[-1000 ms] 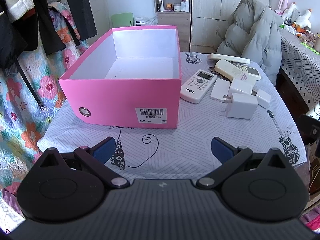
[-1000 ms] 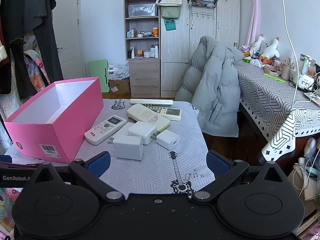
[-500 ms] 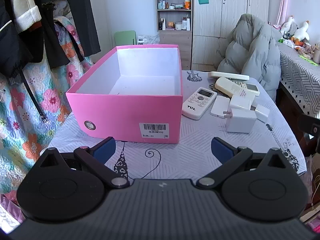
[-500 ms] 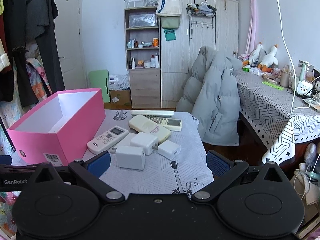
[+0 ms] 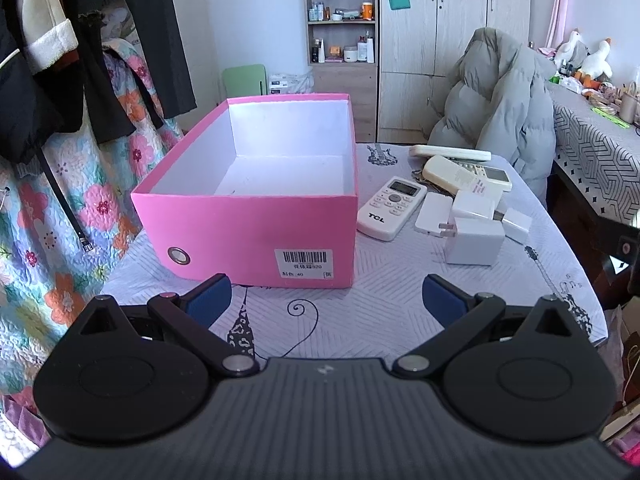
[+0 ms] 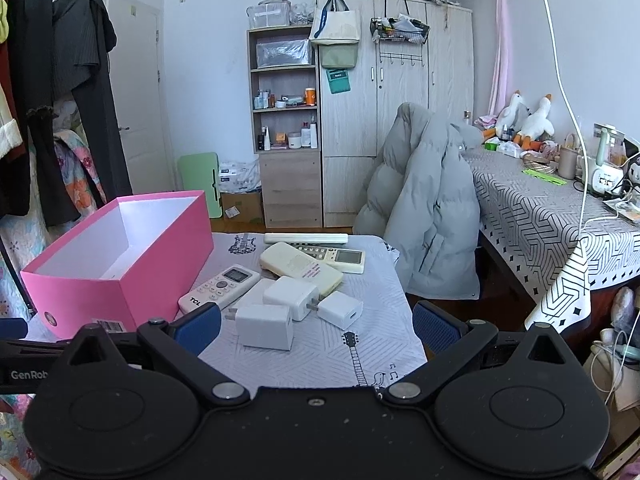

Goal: Organize rigid objects

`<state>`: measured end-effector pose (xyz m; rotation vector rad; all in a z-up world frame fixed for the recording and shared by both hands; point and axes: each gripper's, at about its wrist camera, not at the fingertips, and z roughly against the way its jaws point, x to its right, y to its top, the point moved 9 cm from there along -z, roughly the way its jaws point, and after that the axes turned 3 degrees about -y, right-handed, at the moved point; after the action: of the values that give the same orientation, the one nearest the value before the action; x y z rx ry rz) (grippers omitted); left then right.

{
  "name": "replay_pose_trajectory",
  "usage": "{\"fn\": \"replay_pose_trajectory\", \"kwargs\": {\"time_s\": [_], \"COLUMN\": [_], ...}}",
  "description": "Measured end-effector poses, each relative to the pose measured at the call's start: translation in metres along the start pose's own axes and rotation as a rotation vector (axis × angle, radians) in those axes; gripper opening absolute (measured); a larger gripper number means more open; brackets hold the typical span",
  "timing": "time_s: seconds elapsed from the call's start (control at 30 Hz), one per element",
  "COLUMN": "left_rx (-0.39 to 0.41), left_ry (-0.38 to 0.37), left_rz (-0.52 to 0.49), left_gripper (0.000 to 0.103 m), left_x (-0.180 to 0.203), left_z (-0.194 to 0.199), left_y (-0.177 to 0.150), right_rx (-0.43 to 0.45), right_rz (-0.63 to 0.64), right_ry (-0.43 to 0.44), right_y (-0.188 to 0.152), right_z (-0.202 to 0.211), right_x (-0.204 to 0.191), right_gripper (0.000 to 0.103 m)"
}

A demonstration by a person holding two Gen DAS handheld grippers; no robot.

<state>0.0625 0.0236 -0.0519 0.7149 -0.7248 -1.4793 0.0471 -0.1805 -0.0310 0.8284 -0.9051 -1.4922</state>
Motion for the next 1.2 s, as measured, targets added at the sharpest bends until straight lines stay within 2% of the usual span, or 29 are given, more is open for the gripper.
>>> {"fn": "replay_pose_trajectory", "kwargs": {"time_s": [0.47,0.6,0.7,0.87,0.97,1.07,1.2], "left_rx": [-0.061,-0.065,-0.055,-0.042,0.005,0.044,-0.009], "left_ry": [-0.066,-0.103,-0.125,-0.137,-0.14,-0.128,-0.151], "left_rz": [0.011,0.063,0.052,-0.039,-0.077,-0.091,-0.12], "left_gripper": [0.103,0.103,0.101,0.1,0.1,0.101,0.101], "left_x": [-0.003,-0.01,-0.016,-0.037,-0.059,-0.084,-0.105], "left_z": [-0.022,-0.029,-0.031,-0.032,-0.03,-0.036,-0.066], "left_y": [-0.005,-0.004,0.004,0.044,0.08,0.114,0.14], "right_rx": [-0.025,-0.004,0.043,0.08,0.046,0.008,-0.047], "right_rz": [-0.002,0.023,0.036,0.003,-0.007,0.044,0.101], "right_ry": [-0.005,0.052,0.092,0.126,0.185,0.212,0.206], "right_y": [-0.003,-0.004,0.0,0.016,0.028,0.035,0.032], "right_z": [-0.018,-0.026,-0.031,-0.049,-0.062,-0.073,-0.088], "right_x": [-0.008,-0.02,-0.025,-0.024,-0.031,-0.045,-0.059], "right_gripper": [0.103,0.103,0.103,0.103,0.103,0.103,0.103]}}
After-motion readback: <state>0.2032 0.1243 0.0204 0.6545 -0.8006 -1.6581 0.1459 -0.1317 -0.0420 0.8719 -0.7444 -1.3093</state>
